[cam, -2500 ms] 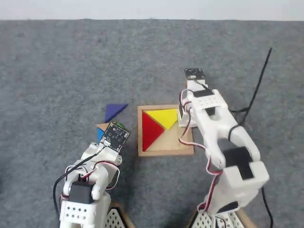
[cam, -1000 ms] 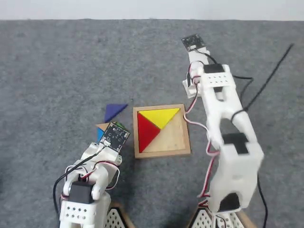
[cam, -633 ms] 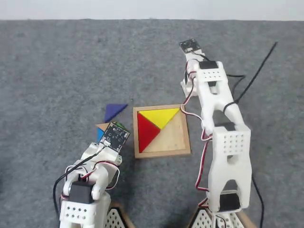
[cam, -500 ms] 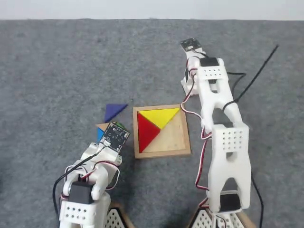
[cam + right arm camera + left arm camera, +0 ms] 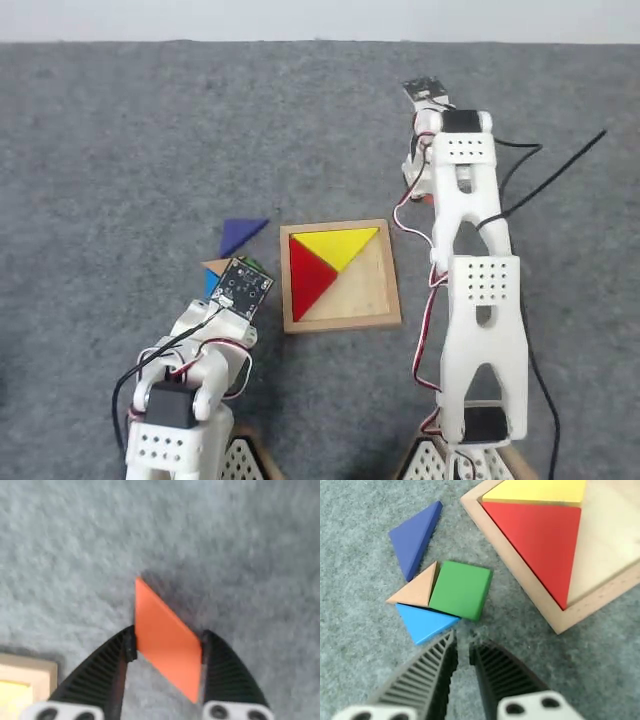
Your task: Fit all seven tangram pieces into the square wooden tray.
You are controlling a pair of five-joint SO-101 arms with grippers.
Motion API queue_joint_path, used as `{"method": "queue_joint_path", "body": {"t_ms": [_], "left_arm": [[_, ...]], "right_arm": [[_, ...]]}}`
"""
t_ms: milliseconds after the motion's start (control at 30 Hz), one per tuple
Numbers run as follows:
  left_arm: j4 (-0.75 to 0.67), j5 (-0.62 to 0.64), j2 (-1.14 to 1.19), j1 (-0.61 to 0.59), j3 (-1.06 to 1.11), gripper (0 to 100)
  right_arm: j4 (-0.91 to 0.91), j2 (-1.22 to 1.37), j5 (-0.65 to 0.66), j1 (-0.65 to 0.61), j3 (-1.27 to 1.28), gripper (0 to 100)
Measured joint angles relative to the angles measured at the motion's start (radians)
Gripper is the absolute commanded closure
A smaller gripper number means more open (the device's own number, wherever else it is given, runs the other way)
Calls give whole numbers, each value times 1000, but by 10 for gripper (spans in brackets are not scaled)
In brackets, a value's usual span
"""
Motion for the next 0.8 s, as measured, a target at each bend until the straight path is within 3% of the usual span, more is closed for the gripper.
{"method": "queue_joint_path", "body": {"t_ms": [167, 367, 567, 800], "left_arm": [[0, 0, 0, 0, 0, 958], [0, 0, 0, 0, 0, 958], [0, 0, 0, 0, 0, 958], [0, 0, 0, 0, 0, 958]], "right_arm": [[120, 5, -21, 31, -112, 965], [123, 0, -29, 101, -132, 965], [123, -212, -46, 107, 255, 965], [123, -683, -40, 114, 669, 965]]}}
